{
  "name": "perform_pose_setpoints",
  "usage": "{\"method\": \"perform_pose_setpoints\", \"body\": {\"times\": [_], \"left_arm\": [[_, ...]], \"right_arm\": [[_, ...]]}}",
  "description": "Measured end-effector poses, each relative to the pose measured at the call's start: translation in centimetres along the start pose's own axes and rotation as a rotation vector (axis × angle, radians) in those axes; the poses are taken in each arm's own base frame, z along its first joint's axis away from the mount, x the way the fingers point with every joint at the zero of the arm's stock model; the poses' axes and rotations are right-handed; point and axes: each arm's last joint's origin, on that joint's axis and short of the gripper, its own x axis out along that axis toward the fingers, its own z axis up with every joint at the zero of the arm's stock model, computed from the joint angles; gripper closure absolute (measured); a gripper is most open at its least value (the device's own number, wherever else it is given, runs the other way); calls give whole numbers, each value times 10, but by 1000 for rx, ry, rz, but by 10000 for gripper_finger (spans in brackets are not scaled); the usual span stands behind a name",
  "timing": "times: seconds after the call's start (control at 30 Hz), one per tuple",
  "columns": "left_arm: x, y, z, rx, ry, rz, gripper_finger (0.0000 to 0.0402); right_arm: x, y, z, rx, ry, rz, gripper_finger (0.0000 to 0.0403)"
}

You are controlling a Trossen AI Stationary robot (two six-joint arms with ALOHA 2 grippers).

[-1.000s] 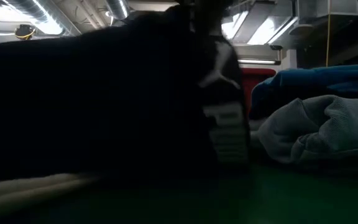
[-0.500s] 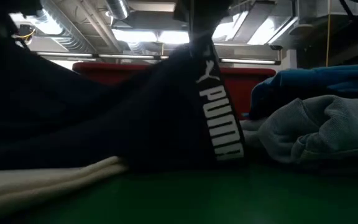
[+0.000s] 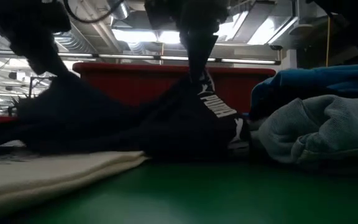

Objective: Fold Laundry from Bin
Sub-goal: Fold the dark blue boxer

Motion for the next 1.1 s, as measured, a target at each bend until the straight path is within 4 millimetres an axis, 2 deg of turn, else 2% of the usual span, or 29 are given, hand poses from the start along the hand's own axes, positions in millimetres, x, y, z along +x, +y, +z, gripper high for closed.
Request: {"method": "perform_pose_setpoints", "body": {"times": [0.33, 0.73, 0.83, 1.1], "left_arm": [[7, 28, 12, 54, -21, 205, 401], [21, 38, 14, 80, 44, 292, 399], [22, 38, 14, 82, 52, 295, 377], [23, 37, 15, 86, 51, 282, 284]], "right_arm": [[17, -28, 4, 42, 45, -6, 384], [38, -27, -1, 30, 125, -13, 384], [39, -26, -1, 28, 127, -13, 384], [39, -26, -1, 29, 126, -13, 384]]}}
